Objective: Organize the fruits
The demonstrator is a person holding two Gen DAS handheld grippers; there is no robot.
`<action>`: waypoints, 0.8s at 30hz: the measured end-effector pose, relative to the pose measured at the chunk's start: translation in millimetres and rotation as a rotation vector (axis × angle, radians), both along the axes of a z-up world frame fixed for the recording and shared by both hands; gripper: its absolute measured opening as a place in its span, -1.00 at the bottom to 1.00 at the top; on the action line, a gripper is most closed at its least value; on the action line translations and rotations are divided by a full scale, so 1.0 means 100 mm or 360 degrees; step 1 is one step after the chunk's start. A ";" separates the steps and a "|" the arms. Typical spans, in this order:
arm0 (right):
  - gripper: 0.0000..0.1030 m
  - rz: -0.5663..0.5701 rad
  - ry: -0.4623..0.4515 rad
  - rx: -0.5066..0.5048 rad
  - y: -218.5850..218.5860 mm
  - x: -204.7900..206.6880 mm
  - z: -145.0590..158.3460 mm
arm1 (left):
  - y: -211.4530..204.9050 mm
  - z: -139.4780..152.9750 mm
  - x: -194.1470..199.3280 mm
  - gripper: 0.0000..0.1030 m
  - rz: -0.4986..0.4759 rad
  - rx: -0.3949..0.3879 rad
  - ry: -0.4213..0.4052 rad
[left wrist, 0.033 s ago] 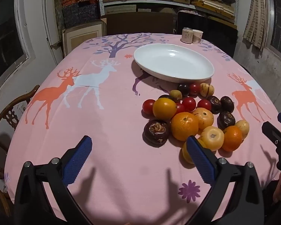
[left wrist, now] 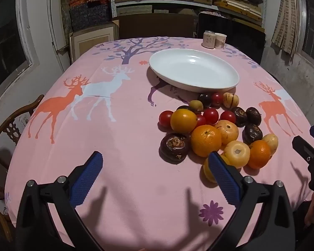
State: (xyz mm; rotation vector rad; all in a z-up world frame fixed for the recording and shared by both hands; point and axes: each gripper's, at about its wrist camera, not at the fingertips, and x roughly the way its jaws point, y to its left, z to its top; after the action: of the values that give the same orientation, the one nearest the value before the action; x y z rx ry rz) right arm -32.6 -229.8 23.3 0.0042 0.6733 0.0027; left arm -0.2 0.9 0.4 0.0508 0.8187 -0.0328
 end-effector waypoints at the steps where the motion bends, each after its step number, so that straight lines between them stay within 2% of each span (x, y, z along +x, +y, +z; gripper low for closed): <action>1: 0.93 0.0000 -0.0006 -0.0005 0.00 0.00 0.00 | -0.01 0.00 0.00 0.92 -0.0006 0.0022 -0.0001; 16: 0.93 0.0012 -0.0004 -0.0010 0.19 -0.03 -0.05 | 0.05 -0.03 0.00 0.92 0.0017 0.0003 0.0013; 18: 0.93 0.0036 0.0003 0.0002 0.06 -0.03 -0.01 | 0.06 -0.03 0.00 0.92 0.0017 0.0002 0.0015; 24: 0.93 0.0045 -0.0005 0.0003 0.07 -0.06 0.00 | 0.08 -0.03 -0.01 0.92 0.0018 -0.0006 0.0006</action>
State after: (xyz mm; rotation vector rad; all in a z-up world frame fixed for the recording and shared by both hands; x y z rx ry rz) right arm -38.2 -223.3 23.1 -0.0038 0.6703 0.0305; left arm -0.9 8.5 -2.6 0.0427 0.8224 -0.0236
